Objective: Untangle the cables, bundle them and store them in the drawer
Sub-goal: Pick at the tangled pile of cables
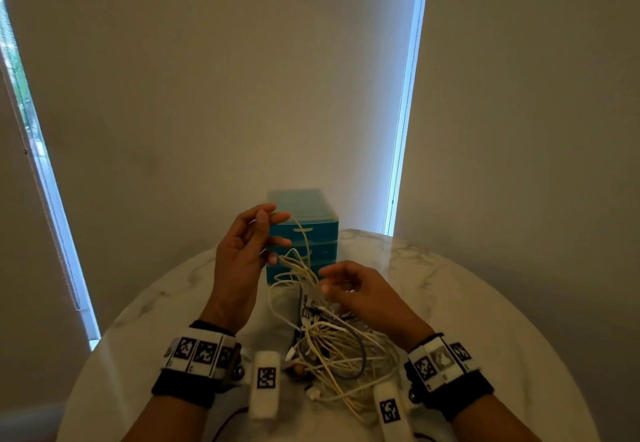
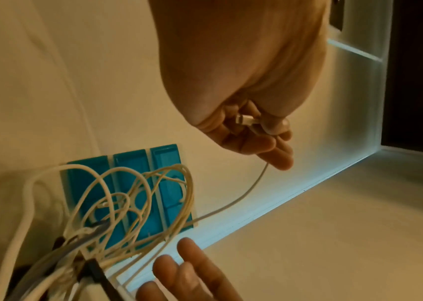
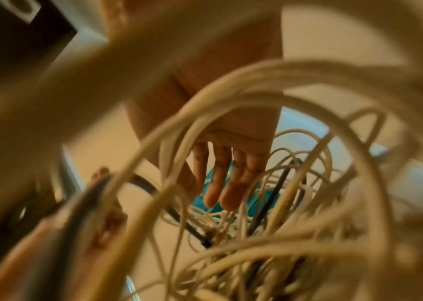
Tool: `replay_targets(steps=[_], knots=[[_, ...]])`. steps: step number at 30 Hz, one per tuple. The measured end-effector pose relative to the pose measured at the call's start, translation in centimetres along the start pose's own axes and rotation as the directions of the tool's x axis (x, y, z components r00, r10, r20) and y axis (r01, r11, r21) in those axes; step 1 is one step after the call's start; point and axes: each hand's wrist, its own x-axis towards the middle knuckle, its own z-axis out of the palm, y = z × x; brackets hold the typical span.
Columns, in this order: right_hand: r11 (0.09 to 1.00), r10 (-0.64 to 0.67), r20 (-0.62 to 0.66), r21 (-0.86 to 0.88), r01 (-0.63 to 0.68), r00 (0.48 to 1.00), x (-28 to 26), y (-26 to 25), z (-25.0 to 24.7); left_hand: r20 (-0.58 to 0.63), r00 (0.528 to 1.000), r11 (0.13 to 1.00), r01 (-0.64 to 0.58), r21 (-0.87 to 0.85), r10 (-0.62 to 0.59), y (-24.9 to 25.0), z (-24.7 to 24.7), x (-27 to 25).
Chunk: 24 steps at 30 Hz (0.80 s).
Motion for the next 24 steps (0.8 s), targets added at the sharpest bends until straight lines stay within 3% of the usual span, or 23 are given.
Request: replay_targets(steps=[3,6,9,11,14,16,18,19,22,24], knots=[[0.975,-0.061,-0.024,-0.214,0.055,0.998,2.0,-1.5,0.1,0.057,0.998,1.0,0.001,0.018,-0.002,0.6,0.0,-0.1],[0.89,-0.122,0.044,-0.437,0.129,0.992,3.5,-3.1,0.6,0.105,0.994,0.999,-0.007,0.034,0.003,1.0,0.5,-0.5],[0.816,-0.153,0.07,-0.554,0.167,0.986,4.4,-4.6,0.1,0.123,0.992,0.998,-0.015,0.066,0.007,1.1,0.5,-0.7],[0.833,-0.193,-0.038,-0.534,0.144,0.98,5.0,-6.0,-1.1,0.158,0.983,0.995,0.087,0.051,-0.094,0.9,0.4,-0.5],[0.894,-0.209,-0.14,-0.428,0.131,0.968,5.5,-8.6,-2.9,0.282,0.909,0.947,0.32,-0.005,-0.306,0.2,0.2,-0.4],[0.912,-0.233,-0.215,-0.387,0.136,0.948,5.7,-10.6,-4.1,0.335,0.878,0.939,0.33,0.096,-0.343,-0.4,-0.2,-0.3],[0.935,-0.298,-0.371,-0.3,0.19,0.88,5.8,-13.0,-5.6,0.357,0.86,0.928,0.306,0.212,-0.365,-1.1,-0.7,-0.2],[0.941,-0.313,-0.402,-0.256,0.223,0.86,5.9,-14.2,-6.2,0.346,0.858,0.919,0.308,0.244,-0.38,-1.4,-0.9,-0.1],[0.913,-0.36,-0.29,-0.304,0.271,0.887,5.5,-17.0,-6.8,0.213,0.903,0.908,0.308,0.284,-0.373,-1.6,-1.3,0.2],[0.903,-0.42,-0.396,-0.27,0.334,0.817,5.1,-18.3,-7.3,0.037,0.966,0.912,0.23,0.339,-0.257,-1.1,-1.4,0.3]])
